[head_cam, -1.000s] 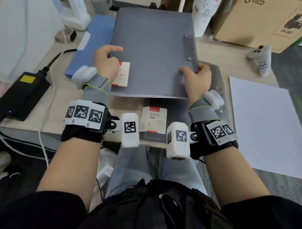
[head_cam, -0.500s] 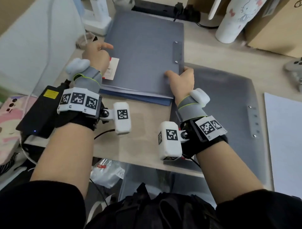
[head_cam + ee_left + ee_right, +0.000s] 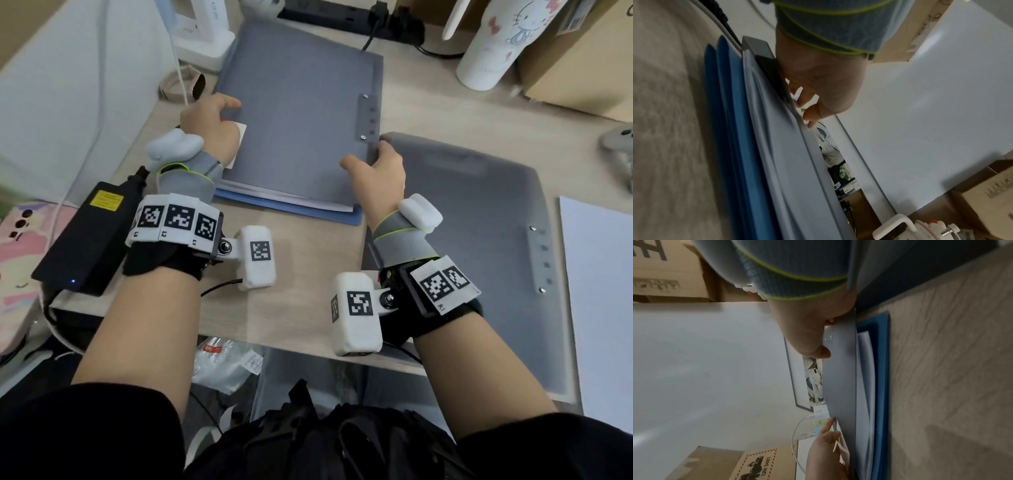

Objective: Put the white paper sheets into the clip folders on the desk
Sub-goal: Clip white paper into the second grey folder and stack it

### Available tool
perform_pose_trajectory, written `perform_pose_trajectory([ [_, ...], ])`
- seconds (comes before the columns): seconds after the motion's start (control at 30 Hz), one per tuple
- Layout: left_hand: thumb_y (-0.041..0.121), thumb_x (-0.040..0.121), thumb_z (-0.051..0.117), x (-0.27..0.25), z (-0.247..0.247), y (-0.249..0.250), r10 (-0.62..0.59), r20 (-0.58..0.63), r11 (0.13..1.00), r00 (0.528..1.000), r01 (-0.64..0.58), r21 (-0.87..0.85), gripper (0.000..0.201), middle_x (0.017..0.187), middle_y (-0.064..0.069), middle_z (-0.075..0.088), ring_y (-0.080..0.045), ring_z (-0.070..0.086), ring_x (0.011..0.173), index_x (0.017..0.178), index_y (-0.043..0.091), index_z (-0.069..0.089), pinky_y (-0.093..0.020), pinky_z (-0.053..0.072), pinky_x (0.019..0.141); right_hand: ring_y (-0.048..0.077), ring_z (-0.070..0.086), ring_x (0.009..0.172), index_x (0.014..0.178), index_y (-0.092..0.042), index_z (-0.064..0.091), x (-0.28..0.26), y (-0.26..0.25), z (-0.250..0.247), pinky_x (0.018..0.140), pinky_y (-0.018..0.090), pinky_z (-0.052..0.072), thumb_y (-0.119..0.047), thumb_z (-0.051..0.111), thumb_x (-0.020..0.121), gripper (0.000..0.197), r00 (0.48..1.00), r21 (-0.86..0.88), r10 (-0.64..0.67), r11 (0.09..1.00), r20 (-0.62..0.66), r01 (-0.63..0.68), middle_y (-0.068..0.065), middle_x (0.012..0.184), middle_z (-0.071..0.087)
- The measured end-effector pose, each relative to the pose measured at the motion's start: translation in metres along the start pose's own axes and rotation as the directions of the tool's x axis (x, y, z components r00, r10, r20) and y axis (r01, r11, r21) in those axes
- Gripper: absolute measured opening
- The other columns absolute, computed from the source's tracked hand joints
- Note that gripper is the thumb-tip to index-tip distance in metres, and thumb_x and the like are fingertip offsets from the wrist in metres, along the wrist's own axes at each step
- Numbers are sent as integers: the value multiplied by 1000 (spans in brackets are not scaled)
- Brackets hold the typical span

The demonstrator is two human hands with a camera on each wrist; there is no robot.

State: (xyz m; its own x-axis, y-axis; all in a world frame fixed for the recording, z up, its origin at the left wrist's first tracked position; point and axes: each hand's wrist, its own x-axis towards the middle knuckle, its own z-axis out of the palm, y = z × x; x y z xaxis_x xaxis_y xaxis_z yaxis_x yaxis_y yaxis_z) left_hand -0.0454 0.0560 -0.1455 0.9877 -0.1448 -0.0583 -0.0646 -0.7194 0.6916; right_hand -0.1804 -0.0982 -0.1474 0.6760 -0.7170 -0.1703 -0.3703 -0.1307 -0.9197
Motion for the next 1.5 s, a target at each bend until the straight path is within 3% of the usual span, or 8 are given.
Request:
perform_pose_trajectory([
  [0.07, 5, 87, 41, -4, 1, 2, 33, 22, 998, 999, -35, 60, 47, 136, -12, 52, -33, 48, 123, 129, 21, 54, -35, 39, 105, 9, 43, 56, 78, -13, 53, -1, 0, -6, 42, 7, 32, -11, 59, 80, 6, 1000, -34, -11, 999, 5, 11, -4, 67, 51],
  [0.13, 8, 86, 44, -9, 3, 3, 85, 56, 986, 995, -92, 138, 47, 139, -16, 44, -35, 44, 126, 131, 18, 51, -39, 37, 106, 14, 28, 50, 61, -15, 43, -3, 2, -11, 35, 15, 24, -11, 59, 78, 24, 1000, -50, -26, 998, 4, 27, -3, 57, 34],
  [0.27, 14, 85, 47, -24, 5, 8, 95, 92, 934, 991, -121, 336, 50, 151, -13, 27, -36, 24, 140, 134, 22, 47, -44, 27, 112, 14, 17, 54, 58, -23, 19, -9, 3, -16, 45, 22, 14, -13, 60, 77, 45, 998, -80, -41, 996, 45, 44, -4, 58, 19],
  [0.43, 17, 87, 46, -49, 8, 18, 93, 146, 947, 985, -133, 293, 48, 157, -7, 21, -34, 2, 147, 134, 28, 47, -50, 9, 119, 8, 41, 64, 76, -18, 63, -21, 1, -34, 62, 20, 36, -17, 61, 79, 4, 997, -60, -47, 997, 55, 51, -4, 70, 46],
  [0.53, 17, 87, 46, -67, 13, 28, 133, 139, 963, 981, -161, 217, 47, 155, -3, 27, -29, -2, 148, 132, 32, 49, -52, 3, 119, 14, 50, 71, 95, -11, 72, -29, -1, -48, 68, 22, 42, -13, 60, 81, 18, 994, -34, -107, 994, 36, 108, 0, 76, 58],
  [0.83, 15, 89, 50, -130, 30, 67, 307, 189, 952, 933, -304, -49, 37, 133, 1, 57, -19, 53, 120, 124, 23, 58, -21, 37, 98, 20, 70, 76, 76, -21, 69, -47, 8, -90, 80, 38, 57, -12, 59, 77, 14, 973, -58, -229, 972, -32, 227, -2, 66, 66],
  [1.13, 13, 89, 52, -182, 64, 89, 326, 294, 945, 899, -318, -75, 34, 125, -3, 63, -21, 55, 118, 122, 17, 60, -20, 38, 92, 14, 65, 84, 90, -16, 71, -67, 32, -146, 79, 23, 50, -16, 58, 80, 16, 966, -247, -243, 945, -85, 216, -2, 79, 66],
  [1.5, 24, 86, 56, -206, 103, 90, 213, 404, 939, 890, -300, 166, 55, 141, -13, 42, -32, 49, 123, 138, 17, 40, -36, 39, 103, 29, 59, 111, 108, -12, 69, -77, 81, -217, 90, 28, 44, -15, 60, 81, 29, 952, -383, 62, 906, -300, -179, 12, 111, 68],
])
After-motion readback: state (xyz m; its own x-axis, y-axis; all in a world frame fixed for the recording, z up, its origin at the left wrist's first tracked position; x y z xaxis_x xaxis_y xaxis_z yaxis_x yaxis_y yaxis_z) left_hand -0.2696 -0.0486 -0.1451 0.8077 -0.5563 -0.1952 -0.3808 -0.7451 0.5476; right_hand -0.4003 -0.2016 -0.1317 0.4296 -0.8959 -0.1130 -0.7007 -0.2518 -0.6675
